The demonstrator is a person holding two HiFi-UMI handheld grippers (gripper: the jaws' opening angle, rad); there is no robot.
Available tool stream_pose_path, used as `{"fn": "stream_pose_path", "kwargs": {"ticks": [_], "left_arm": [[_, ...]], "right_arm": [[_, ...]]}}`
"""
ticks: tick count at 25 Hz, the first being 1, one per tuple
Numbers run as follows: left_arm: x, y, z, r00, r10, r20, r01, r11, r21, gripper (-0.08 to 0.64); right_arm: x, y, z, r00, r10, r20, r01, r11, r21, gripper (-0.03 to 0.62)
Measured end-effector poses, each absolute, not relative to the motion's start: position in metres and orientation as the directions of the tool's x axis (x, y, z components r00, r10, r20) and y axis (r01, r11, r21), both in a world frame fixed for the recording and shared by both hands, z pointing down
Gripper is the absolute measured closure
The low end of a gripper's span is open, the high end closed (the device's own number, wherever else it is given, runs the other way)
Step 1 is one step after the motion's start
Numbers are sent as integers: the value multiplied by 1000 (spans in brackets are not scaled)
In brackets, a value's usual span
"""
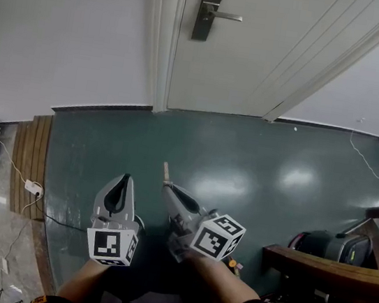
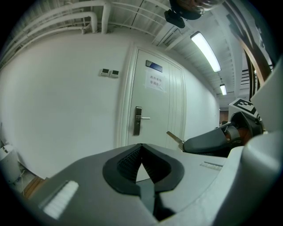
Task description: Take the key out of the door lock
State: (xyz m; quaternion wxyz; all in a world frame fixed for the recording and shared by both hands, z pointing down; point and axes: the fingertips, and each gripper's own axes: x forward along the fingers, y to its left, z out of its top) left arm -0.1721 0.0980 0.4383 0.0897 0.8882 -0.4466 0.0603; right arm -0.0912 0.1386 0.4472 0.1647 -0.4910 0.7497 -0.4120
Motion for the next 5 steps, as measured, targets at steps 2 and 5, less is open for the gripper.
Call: {"fn": "stream_pose_path", "kwargs": {"ticks": [2, 5], "left_arm": [[-169, 97, 437, 595, -782, 188, -803, -586, 104, 541], [-163, 95, 432, 595, -781, 189, -803, -586, 105, 541]], "right_arm": [[-88, 138, 447, -464, -872, 157, -597, 177, -782, 577], [-84, 137, 448, -468, -870, 155, -591, 178, -787, 577]]}}
